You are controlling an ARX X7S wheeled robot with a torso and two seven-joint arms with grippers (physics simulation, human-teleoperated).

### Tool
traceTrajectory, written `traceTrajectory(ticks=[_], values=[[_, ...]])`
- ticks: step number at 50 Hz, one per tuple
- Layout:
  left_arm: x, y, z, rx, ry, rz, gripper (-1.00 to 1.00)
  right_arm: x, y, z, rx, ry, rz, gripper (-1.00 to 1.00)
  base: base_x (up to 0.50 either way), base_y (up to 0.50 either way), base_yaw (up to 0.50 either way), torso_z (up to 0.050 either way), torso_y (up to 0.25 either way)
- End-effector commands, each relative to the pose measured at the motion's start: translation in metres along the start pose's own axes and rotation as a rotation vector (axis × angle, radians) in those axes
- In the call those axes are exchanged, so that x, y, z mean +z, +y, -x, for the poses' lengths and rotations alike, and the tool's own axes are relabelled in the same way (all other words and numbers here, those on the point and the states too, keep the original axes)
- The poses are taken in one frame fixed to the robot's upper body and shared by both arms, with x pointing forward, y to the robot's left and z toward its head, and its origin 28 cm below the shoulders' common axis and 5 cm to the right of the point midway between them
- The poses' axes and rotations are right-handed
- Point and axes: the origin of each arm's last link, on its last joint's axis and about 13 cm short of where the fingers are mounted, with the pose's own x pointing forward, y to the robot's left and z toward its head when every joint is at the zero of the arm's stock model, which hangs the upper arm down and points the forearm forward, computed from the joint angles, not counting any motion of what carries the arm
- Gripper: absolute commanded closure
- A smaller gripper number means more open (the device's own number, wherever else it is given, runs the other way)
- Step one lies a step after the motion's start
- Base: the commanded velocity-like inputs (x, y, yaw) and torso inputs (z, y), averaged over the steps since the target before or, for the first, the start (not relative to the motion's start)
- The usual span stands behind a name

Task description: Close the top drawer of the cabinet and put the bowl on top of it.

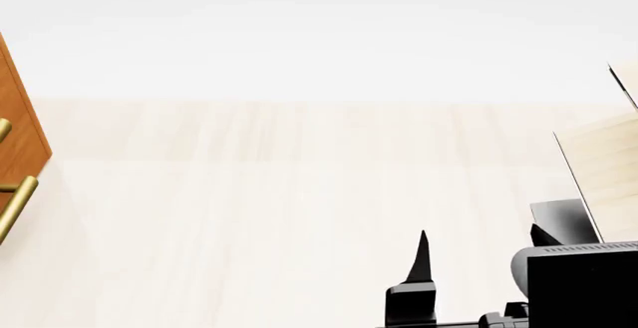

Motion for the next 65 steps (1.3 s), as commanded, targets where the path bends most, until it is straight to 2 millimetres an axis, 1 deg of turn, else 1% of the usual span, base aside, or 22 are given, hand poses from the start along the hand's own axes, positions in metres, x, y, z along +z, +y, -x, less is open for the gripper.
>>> traceTrajectory(ticks=[1, 9, 13, 20, 25, 31, 45, 54, 60, 65], values=[[0.009, -0.006, 0.004, -0.032, -0.009, 0.011, -1.0, 0.0, -0.001, -0.001, 0.001, 0.004, -0.003, -1.0, 0.0, 0.0, 0.0, 0.0, 0.0], [0.011, -0.006, 0.007, -0.04, -0.013, 0.014, -1.0, -0.004, 0.0, -0.002, 0.005, 0.006, -0.003, -1.0, 0.0, 0.0, 0.0, 0.0, 0.0], [0.011, -0.005, 0.008, -0.039, -0.015, 0.017, -1.0, -0.002, 0.0, -0.001, 0.006, 0.006, -0.002, -1.0, 0.0, 0.0, 0.0, 0.0, 0.0], [0.018, 0.0, 0.017, -0.04, -0.03, 0.026, -1.0, -0.001, 0.0, -0.004, 0.012, 0.007, -0.004, -1.0, 0.0, 0.0, 0.0, 0.0, 0.0], [0.021, 0.008, 0.02, -0.049, -0.043, 0.036, -1.0, -0.003, 0.0, -0.004, 0.015, 0.006, -0.005, -1.0, 0.0, 0.0, 0.0, 0.0, 0.0], [0.021, 0.015, 0.025, -0.071, -0.034, 0.06, -1.0, -0.002, 0.001, -0.004, 0.019, 0.005, -0.005, -1.0, 0.0, 0.0, 0.0, 0.0, 0.0], [0.02, 0.016, 0.041, -0.122, -0.032, 0.062, -1.0, 0.001, 0.002, -0.001, 0.021, 0.001, -0.001, -1.0, 0.0, 0.0, 0.0, 0.0, 0.0], [0.019, 0.021, 0.046, -0.117, -0.035, 0.073, -1.0, 0.0, 0.003, -0.002, 0.025, -0.001, 0.001, -1.0, 0.0, 0.0, 0.0, 0.0, 0.0], [0.024, 0.022, 0.056, -0.136, -0.045, 0.071, -1.0, 0.002, 0.003, -0.003, 0.029, 0.0, 0.002, -1.0, 0.0, 0.0, 0.0, 0.0, 0.0], [0.027, 0.019, 0.072, -0.192, -0.063, 0.061, -1.0, 0.002, 0.003, -0.002, 0.029, 0.0, 0.004, -1.0, 0.0, 0.0, 0.0, 0.0, 0.0]])
